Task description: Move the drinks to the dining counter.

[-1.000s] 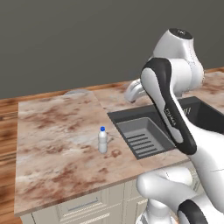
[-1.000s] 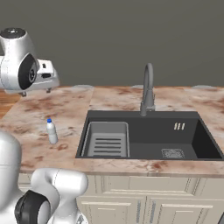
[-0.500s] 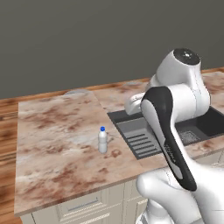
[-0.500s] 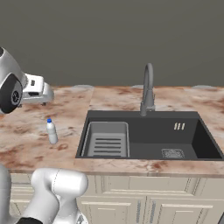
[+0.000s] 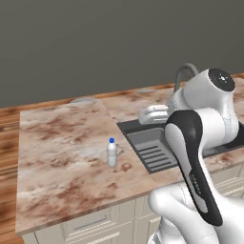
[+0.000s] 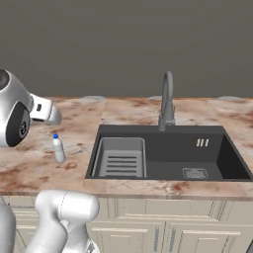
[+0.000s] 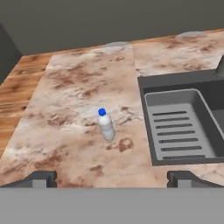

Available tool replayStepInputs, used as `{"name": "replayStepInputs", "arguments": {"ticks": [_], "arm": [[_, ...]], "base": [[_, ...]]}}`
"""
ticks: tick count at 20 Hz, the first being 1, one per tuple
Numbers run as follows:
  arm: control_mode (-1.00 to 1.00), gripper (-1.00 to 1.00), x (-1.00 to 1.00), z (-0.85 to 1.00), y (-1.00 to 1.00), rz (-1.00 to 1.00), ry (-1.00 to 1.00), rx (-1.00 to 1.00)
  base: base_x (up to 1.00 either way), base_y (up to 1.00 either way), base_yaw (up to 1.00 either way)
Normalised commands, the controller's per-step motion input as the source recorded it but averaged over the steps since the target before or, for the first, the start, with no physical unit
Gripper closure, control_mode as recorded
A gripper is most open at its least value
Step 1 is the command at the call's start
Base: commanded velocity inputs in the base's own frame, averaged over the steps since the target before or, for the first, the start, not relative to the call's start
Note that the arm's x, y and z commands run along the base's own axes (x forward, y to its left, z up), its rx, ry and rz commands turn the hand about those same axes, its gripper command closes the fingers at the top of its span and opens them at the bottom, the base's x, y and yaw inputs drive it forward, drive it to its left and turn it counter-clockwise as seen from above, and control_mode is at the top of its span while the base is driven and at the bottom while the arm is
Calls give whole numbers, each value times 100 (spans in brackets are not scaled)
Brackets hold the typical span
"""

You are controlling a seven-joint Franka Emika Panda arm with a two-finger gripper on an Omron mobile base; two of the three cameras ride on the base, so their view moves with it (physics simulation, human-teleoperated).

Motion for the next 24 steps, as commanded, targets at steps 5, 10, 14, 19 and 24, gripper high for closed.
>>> {"name": "replayStepInputs", "arguments": {"ticks": [5,10,14,19,24], "arm": [[100,-100,-6,0,-6,-3,-1,3],[100,-100,0,0,0,0,0,0],[100,-100,0,0,0,0,0,0],[100,-100,0,0,0,0,0,0],[100,-100,0,0,0,0,0,0]], "base": [[-37,-33,-34],[-44,-23,-76],[-21,-39,-76],[0,-52,-73],[0,-24,-84]]}}
